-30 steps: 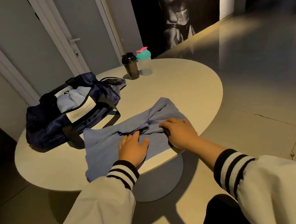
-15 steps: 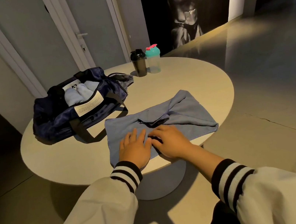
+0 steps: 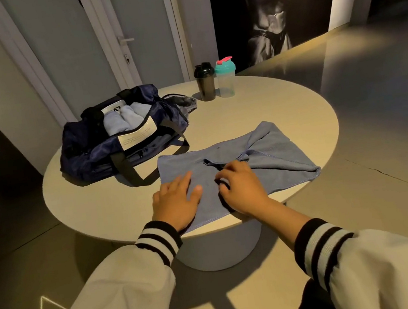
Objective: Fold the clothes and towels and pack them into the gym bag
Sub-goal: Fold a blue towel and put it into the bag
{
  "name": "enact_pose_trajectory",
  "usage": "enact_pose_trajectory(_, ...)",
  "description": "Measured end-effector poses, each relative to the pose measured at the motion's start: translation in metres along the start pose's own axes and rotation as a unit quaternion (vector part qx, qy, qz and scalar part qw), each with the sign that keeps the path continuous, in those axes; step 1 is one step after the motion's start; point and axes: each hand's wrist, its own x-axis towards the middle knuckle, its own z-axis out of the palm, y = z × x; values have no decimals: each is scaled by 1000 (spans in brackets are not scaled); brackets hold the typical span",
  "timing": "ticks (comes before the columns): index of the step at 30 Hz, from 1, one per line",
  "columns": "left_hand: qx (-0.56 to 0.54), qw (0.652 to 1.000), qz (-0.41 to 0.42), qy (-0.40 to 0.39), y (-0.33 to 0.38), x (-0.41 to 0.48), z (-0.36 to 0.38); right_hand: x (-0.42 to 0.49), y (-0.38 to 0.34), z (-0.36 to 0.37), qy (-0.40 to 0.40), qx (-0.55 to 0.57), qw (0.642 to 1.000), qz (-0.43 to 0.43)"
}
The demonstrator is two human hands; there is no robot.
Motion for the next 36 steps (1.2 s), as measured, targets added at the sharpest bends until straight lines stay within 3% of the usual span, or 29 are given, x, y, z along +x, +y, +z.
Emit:
enact_pose_trajectory(2,-25,999,-7,45,-9,1,-1,3,6,-3,56,-31,997,40)
enact_pose_trajectory(6,11,1000,3,-5,-9,5,7,11,3,2,-10,-71,996,60)
enact_pose_trajectory(11,8,1000,16,0,-11,3,6,15,-9,10,-58,-91,992,60)
enact_pose_trajectory(14,1,999,33,16,-13,1,8,19,-29,11,-30,-93,994,48)
enact_pose_trajectory(16,-47,997,41,41,-15,0,8,23,-45,11,-7,-64,998,22)
enact_pose_trajectory(19,-149,986,37,65,-17,-4,6,23,-60,16,-78,76,994,-26)
enact_pose_trajectory(21,-176,982,27,66,-18,-7,8,18,-60,15,-97,138,986,-12)
enact_pose_trajectory(25,-162,984,53,55,-16,-11,7,9,-46,9,45,25,998,24)
enact_pose_trajectory(30,-94,989,103,45,-10,-12,9,-9,-37,20,-31,-40,998,41)
enact_pose_trajectory(36,-89,992,86,37,-9,-12,10,-10,-39,21,12,-58,998,28)
